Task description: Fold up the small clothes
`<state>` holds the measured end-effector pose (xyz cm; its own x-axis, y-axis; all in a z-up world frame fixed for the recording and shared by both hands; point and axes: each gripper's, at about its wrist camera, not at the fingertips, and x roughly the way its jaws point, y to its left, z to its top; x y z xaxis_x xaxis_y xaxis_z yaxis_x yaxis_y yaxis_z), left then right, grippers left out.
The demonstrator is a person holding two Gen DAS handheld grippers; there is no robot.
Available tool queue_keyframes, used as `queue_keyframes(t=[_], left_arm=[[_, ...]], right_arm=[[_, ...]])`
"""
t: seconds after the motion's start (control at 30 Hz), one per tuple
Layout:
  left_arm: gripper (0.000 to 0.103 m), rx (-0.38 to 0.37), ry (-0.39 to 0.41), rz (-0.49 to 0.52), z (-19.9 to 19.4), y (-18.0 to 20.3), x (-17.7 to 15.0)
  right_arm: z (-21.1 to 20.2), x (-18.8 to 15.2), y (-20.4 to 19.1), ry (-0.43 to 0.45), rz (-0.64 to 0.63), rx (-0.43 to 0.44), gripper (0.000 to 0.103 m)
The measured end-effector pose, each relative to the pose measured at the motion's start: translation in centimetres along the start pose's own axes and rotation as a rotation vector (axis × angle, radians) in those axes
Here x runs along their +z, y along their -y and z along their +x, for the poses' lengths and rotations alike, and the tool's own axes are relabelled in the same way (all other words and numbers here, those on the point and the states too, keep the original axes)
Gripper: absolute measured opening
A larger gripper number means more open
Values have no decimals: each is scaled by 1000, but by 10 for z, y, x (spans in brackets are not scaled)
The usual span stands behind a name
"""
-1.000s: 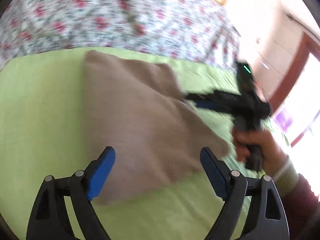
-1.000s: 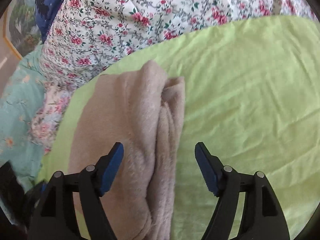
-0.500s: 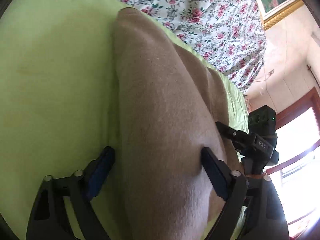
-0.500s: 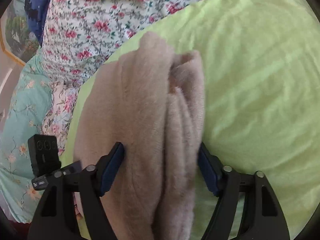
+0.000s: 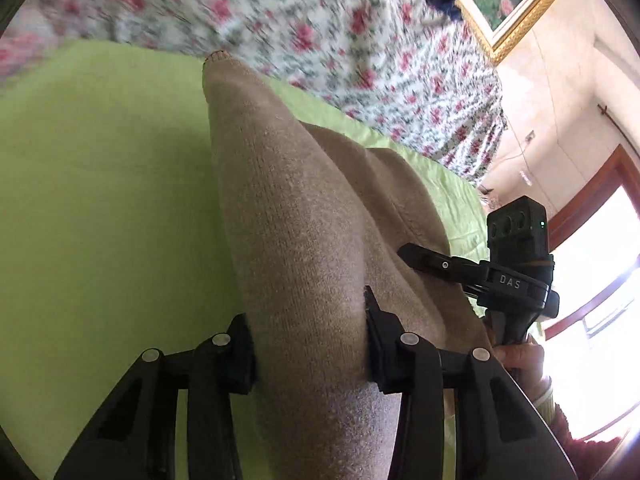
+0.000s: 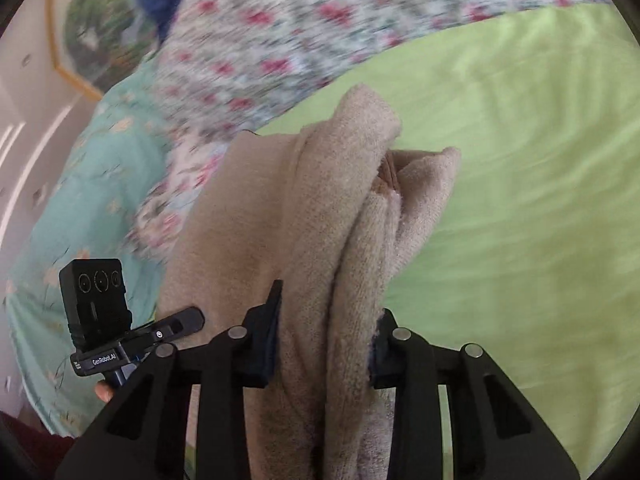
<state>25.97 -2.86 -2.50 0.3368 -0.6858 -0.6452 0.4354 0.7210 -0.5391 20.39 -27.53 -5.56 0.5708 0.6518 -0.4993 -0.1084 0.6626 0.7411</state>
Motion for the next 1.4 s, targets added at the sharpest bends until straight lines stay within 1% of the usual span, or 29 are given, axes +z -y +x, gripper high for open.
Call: queue_keyframes(t=[0.1,0.2,0.27,0.37,0.4,0.5,0.53,0.57,0.6,0.63,0.67,0.73,0.77,0.83,0.87,0.93,0.97,1.0,1.07,1.1,1.13,1.2,1.27,1.3,1.4], left_arm=[[42,52,21,-5,-42,-18,-19],[42,95,41,-24,-70,-39,-39],[42,109,44,-54,-79,-55,-51],[43,134,16,-90,-74,-77,-70],[44,148,6,-93,-70,-82,-75],[56,163,20,-107,-70,-92,-87],[59,163,22,-113,-71,-94,-88],[63,160,23,-117,-73,-95,-87],[68,164,24,-118,-74,-94,-86],[76,171,28,-117,-78,-95,-85],[78,184,50,-112,-82,-94,-81],[80,199,89,-113,-93,-100,-76],[80,200,112,-123,-98,-105,-72],[80,202,130,-156,-103,-115,-68],[78,209,131,-173,-102,-120,-66],[78,233,129,-179,-99,-121,-65],[75,242,127,-176,-96,-120,-64],[73,253,121,-170,-94,-118,-64],[64,279,108,-142,-89,-112,-63],[63,298,106,-119,-88,-107,-63],[62,308,105,-103,-86,-104,-62],[60,320,95,-72,-80,-97,-62],[59,330,68,-59,-71,-94,-63],[59,339,57,-54,-67,-94,-62],[59,359,50,-46,-62,-91,-64]], right_arm=[[26,-15,-28,-33,-34,41,35],[53,-25,-44,-71,-53,64,35],[66,-31,-45,-100,-50,61,35],[80,-43,-44,-119,-70,-6,35],[82,-45,-42,-118,-66,-12,37],[80,-47,-34,-120,-33,-9,42],[78,-47,-34,-123,-28,-17,47],[75,-45,-37,-126,-31,-46,54],[69,-43,-40,-115,-46,-81,59],[65,-40,-42,-100,-61,-110,60],[56,-34,-47,-65,-85,-153,61],[44,-21,-53,-8,-99,-175,61],[42,-14,-55,3,-98,-163,61],[50,1,-59,-4,-89,-135,61],[62,9,-61,-18,-86,-133,59],[80,19,-54,-52,-62,-131,33],[85,24,-51,-59,-35,-129,12],[82,27,-55,-29,-36,-114,11],[59,26,-68,85,-85,-61,10],[50,24,-71,114,-101,-66,10],[45,22,-72,125,-110,-83,10],[48,16,-63,102,-111,-144,10],[63,13,-45,57,-76,-197,10],[73,11,-35,35,-58,-208,10],[85,10,-26,23,-57,-222,10]])
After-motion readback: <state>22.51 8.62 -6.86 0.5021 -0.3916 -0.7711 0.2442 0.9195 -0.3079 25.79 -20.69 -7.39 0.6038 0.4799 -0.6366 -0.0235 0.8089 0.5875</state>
